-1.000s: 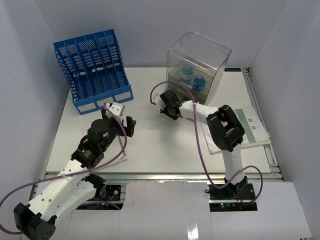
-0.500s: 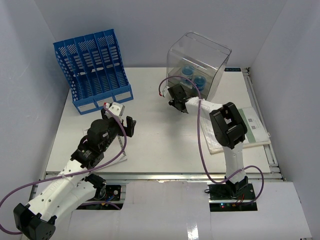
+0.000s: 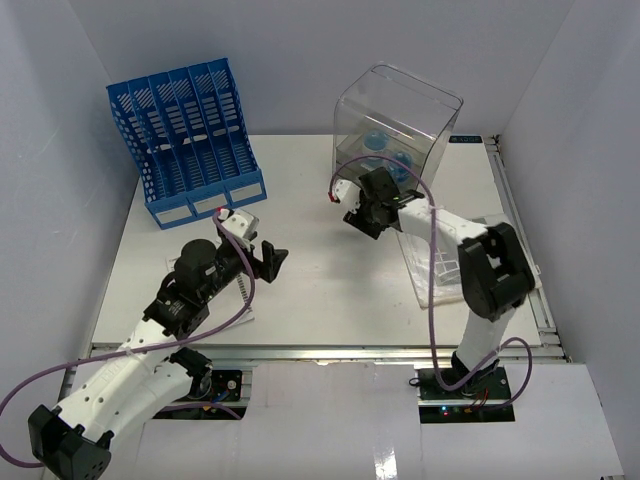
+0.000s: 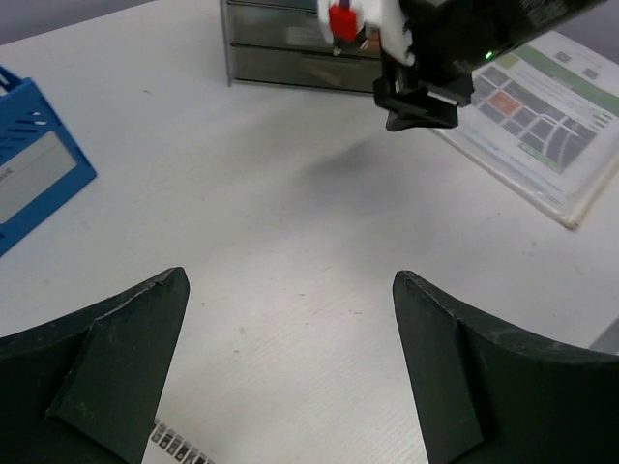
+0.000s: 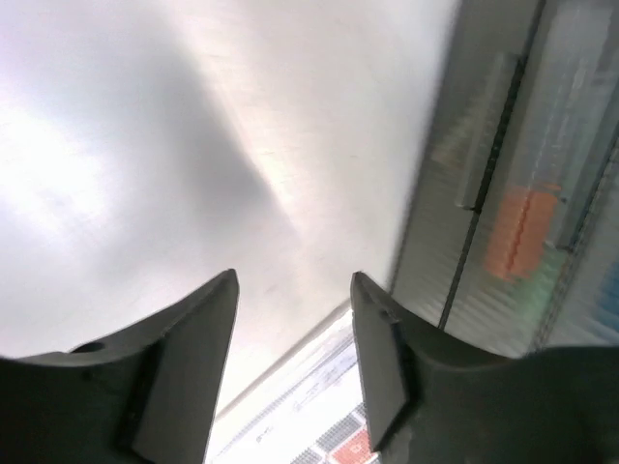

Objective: Organize the desk

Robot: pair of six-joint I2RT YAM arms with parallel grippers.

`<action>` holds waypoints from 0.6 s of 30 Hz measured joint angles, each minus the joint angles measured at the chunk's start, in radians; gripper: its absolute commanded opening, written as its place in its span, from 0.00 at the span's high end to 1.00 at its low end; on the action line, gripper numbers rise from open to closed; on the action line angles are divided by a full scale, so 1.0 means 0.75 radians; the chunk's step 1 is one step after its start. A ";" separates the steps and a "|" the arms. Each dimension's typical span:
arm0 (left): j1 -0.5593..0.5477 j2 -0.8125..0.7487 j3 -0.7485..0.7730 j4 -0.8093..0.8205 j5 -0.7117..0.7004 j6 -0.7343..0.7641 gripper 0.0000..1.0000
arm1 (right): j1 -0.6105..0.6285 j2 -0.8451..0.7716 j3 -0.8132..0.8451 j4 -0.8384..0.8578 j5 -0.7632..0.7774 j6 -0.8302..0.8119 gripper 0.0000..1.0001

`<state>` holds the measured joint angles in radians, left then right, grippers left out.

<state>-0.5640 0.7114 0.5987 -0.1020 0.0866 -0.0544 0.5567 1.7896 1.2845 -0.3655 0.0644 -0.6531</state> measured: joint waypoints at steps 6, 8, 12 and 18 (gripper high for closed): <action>0.000 0.081 0.001 0.006 0.148 -0.027 0.02 | -0.109 -0.546 -0.188 -0.269 -0.555 -0.306 0.27; 0.000 0.087 0.001 0.007 0.175 -0.034 0.02 | -0.159 -0.660 -0.273 -0.341 -0.620 -0.397 0.21; 0.000 0.090 0.001 0.013 0.219 -0.072 0.02 | -0.335 -0.884 -0.533 -0.415 -0.655 -0.630 0.10; 0.000 0.096 0.001 0.004 0.271 -0.209 0.02 | -0.521 -1.173 -0.835 -0.513 -0.572 -1.025 0.10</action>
<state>-0.5640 0.7834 0.5991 -0.0988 0.2899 -0.2114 0.1663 0.9101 0.6584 -0.7502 -0.3649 -1.4222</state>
